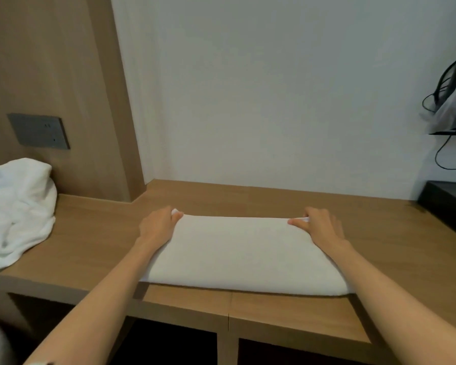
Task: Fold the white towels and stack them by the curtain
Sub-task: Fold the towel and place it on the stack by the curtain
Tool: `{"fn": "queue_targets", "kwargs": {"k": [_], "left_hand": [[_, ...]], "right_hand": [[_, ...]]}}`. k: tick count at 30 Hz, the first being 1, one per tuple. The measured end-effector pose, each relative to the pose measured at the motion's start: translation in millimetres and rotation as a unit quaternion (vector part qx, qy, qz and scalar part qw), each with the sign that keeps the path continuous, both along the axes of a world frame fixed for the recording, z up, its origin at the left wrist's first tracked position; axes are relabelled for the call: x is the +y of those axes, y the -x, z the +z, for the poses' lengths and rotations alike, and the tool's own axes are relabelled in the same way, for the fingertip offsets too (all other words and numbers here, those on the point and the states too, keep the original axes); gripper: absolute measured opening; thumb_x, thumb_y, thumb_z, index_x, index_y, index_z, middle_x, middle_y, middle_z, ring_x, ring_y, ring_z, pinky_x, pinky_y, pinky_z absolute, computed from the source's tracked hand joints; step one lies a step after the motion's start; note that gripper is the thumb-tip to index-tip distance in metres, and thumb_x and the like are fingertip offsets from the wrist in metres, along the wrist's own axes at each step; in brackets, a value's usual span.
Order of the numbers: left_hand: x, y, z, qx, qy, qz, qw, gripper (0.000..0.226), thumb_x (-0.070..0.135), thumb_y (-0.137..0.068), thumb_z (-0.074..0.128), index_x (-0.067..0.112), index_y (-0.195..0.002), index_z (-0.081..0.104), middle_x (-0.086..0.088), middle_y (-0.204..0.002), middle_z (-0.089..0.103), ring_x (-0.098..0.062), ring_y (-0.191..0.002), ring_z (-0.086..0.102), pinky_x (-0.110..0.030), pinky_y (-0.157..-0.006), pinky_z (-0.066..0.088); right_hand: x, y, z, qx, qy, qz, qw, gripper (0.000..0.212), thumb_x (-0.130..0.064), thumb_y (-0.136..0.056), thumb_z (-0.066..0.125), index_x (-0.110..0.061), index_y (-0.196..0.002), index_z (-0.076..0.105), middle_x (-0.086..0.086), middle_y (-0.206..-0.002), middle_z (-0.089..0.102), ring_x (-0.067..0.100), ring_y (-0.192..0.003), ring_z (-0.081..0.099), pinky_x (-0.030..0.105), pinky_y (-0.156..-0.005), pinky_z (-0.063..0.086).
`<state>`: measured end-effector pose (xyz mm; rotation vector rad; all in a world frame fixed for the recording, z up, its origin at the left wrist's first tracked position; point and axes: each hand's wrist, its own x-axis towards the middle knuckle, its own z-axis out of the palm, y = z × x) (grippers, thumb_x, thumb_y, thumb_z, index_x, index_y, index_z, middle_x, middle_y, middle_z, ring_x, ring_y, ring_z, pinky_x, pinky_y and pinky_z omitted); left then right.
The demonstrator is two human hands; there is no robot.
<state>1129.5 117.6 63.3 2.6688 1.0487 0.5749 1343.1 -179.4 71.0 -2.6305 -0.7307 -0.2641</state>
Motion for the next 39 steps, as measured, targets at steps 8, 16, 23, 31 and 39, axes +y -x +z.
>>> {"fn": "queue_targets", "kwargs": {"k": [8, 16, 23, 31, 39], "left_hand": [[-51.9, -35.9, 23.4, 0.097, -0.163, -0.010, 0.982, 0.030, 0.028, -0.099, 0.042, 0.012, -0.125, 0.045, -0.008, -0.131, 0.044, -0.026, -0.122, 0.043, -0.036, -0.095, 0.033], [-122.0, -42.9, -18.1, 0.108, 0.001, -0.137, 0.985, 0.052, 0.038, -0.103, 0.012, 0.022, -0.153, 0.011, 0.004, -0.161, 0.006, -0.017, -0.147, 0.001, -0.043, -0.118, -0.003], [-81.5, -13.6, -17.3, 0.125, 0.016, -0.099, 0.987, 0.058, 0.058, -0.097, 0.012, 0.038, -0.151, 0.011, 0.004, -0.161, 0.003, -0.019, -0.147, -0.001, -0.044, -0.117, -0.005], [-37.2, 24.7, -15.1, 0.114, 0.043, -0.077, 0.990, 0.063, 0.061, -0.096, 0.013, 0.033, -0.152, 0.011, 0.007, -0.161, 0.000, -0.017, -0.148, -0.002, -0.046, -0.117, 0.011], [-42.7, 40.6, -8.9, -0.057, 0.038, -0.051, 0.996, 0.038, 0.027, -0.100, 0.035, 0.006, -0.124, 0.056, -0.015, -0.132, 0.052, -0.033, -0.126, 0.044, -0.039, -0.098, 0.036]], "right_hand": [[38.4, 20.7, 20.7, -0.151, 0.125, 0.039, 0.980, 0.026, -0.018, -0.092, 0.053, -0.013, -0.117, 0.053, 0.004, -0.123, 0.052, 0.024, -0.118, 0.044, 0.032, -0.089, 0.035], [76.5, 101.4, -24.3, 0.045, 0.106, 0.125, 0.986, 0.050, -0.036, -0.103, 0.018, -0.022, -0.151, 0.020, -0.003, -0.159, 0.016, 0.023, -0.147, 0.009, 0.046, -0.118, 0.003], [35.9, 83.7, -19.9, 0.076, 0.132, 0.076, 0.985, 0.059, -0.065, -0.093, 0.008, -0.046, -0.149, 0.008, -0.006, -0.161, -0.002, 0.025, -0.147, -0.006, 0.051, -0.115, -0.010], [-18.6, 66.2, -16.0, 0.099, 0.124, 0.005, 0.987, 0.063, -0.065, -0.093, 0.009, -0.041, -0.151, 0.006, -0.009, -0.160, -0.005, 0.030, -0.147, -0.005, 0.055, -0.115, -0.002], [-26.4, 72.7, -12.9, 0.039, 0.030, 0.004, 0.999, 0.049, -0.042, -0.102, 0.026, -0.020, -0.143, 0.041, 0.004, -0.155, 0.027, 0.037, -0.134, 0.033, 0.042, -0.109, 0.027]]}}
